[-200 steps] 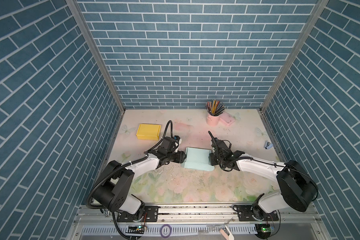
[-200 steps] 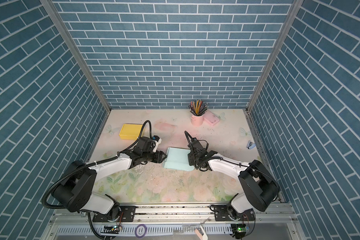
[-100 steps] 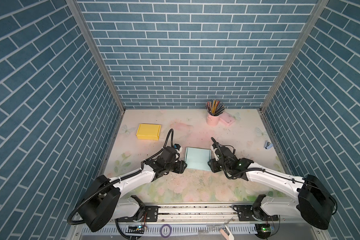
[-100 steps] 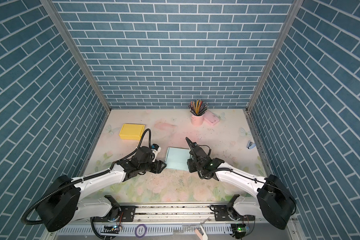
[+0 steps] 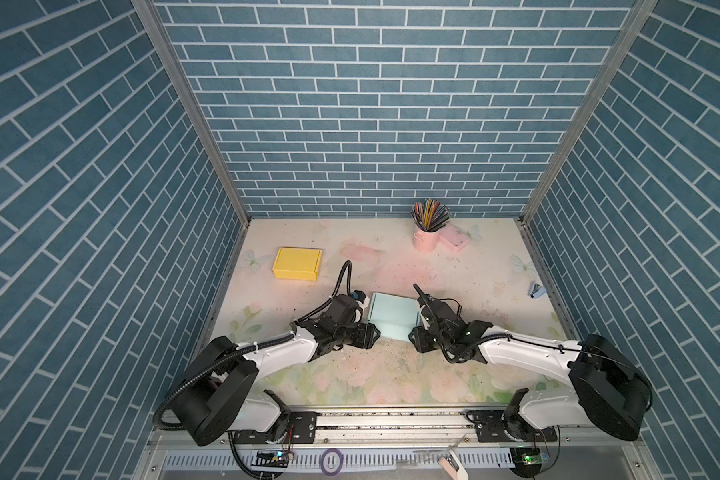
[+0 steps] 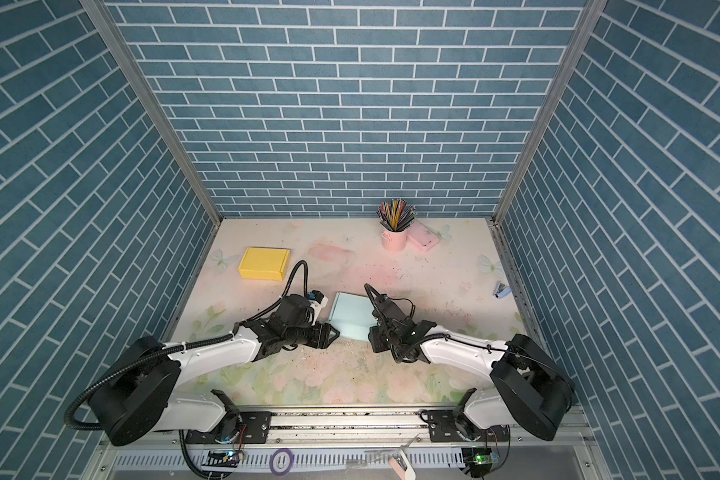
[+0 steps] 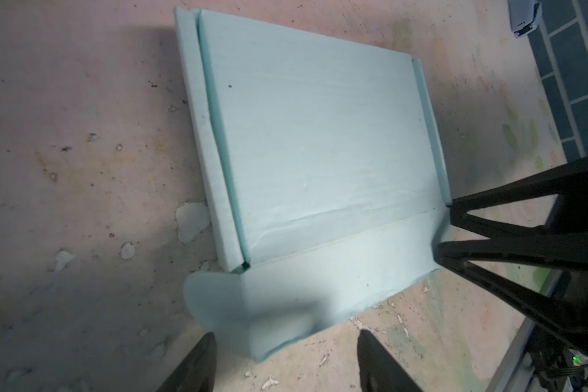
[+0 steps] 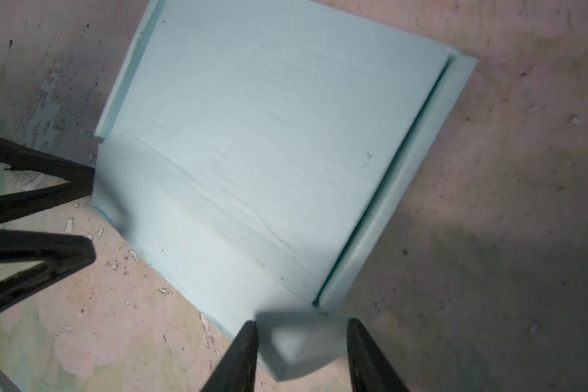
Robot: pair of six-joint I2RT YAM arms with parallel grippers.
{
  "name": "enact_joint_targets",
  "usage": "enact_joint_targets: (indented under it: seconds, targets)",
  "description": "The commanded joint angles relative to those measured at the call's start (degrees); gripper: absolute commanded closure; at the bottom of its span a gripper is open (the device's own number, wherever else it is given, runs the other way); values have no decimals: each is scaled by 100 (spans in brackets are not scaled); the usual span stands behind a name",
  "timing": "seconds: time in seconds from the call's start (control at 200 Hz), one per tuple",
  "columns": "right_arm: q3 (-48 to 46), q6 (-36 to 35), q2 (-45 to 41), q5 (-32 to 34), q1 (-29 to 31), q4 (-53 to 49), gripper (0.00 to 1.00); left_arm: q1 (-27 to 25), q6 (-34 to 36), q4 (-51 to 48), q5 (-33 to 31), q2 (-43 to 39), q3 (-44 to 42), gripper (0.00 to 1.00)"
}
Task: Fold the paper box
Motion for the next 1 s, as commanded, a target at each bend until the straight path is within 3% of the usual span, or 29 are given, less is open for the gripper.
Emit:
enact_joint_targets:
  seconds: [0.0, 0.505, 0.74, 0.995]
  targets:
    - [101, 285, 88, -57, 49, 116, 56, -79, -160, 298, 197, 52, -22, 35]
    - [92, 323, 18, 142, 79, 60, 56, -336, -494, 452, 62, 11, -76, 38]
    - [117, 264, -34, 291, 79, -37, 56, -258, 47, -523, -702, -456, 108, 36]
    - [179, 272, 67, 248, 79, -2, 56, -20, 429, -467, -421, 144, 429, 28]
